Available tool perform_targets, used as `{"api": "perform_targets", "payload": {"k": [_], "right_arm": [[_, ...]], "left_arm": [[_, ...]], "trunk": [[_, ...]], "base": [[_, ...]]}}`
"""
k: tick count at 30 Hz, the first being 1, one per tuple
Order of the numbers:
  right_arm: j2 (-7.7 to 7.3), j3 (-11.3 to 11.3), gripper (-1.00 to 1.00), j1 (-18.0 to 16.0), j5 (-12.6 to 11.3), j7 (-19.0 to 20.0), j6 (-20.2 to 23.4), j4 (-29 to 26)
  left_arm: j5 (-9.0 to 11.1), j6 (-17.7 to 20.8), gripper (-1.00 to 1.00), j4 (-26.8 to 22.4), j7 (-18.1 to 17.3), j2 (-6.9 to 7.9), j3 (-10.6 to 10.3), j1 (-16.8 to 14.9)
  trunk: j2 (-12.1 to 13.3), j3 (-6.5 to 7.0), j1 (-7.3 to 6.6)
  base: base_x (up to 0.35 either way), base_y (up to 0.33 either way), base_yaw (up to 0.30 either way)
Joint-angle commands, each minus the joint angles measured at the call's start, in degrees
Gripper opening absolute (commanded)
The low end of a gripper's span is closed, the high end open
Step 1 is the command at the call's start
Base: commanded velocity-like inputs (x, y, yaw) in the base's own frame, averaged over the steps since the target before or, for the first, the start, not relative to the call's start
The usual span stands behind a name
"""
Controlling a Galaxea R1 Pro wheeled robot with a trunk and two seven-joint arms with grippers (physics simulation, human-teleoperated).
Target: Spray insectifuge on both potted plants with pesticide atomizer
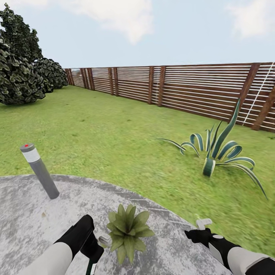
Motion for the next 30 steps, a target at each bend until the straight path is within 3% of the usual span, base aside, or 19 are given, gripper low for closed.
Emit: {"api": "perform_targets", "payload": {"k": [1,11,13,15,17,30], "right_arm": [[0.00,0.5,1.00,-0.1,-0.6,0.3,-0.2,0.1],[0.11,0.4,1.00,-0.1,-0.6,0.3,0.5,0.1],[0.09,0.4,1.00,-0.1,-0.6,0.3,0.6,0.1],[0.08,0.4,1.00,-0.1,-0.6,0.3,0.6,0.1],[0.08,0.4,1.00,-0.1,-0.6,0.3,0.6,0.1],[0.08,0.4,1.00,-0.1,-0.7,0.3,0.6,0.1]], "left_arm": [[-0.5,0.2,-1.00,-0.2,-0.5,0.01,-0.1,0.0],[-0.6,0.2,-1.00,-0.5,-0.5,-0.26,-0.6,-0.2],[-0.6,0.2,-1.00,-0.5,-0.5,-0.39,-2.1,-0.4],[-0.6,0.2,-1.00,-0.5,-0.6,-0.48,-5.5,-1.5],[-0.5,0.2,-1.00,-0.4,-0.6,-0.53,-7.5,-2.4],[-0.4,0.2,-1.00,-0.2,-0.7,-1.37,-8.4,-2.7]], "trunk": [[0.0,-0.09,-0.01],[0.0,-0.22,-0.01],[0.0,-0.22,-0.01],[0.0,-0.22,-0.01],[0.0,-0.22,-0.01],[0.0,-0.25,-0.01]], "base": [[0.000,0.000,-0.246],[0.000,0.000,-0.097],[0.000,0.000,-0.003],[0.000,0.000,-0.020],[0.000,0.000,-0.145],[0.000,0.000,-0.176]]}}
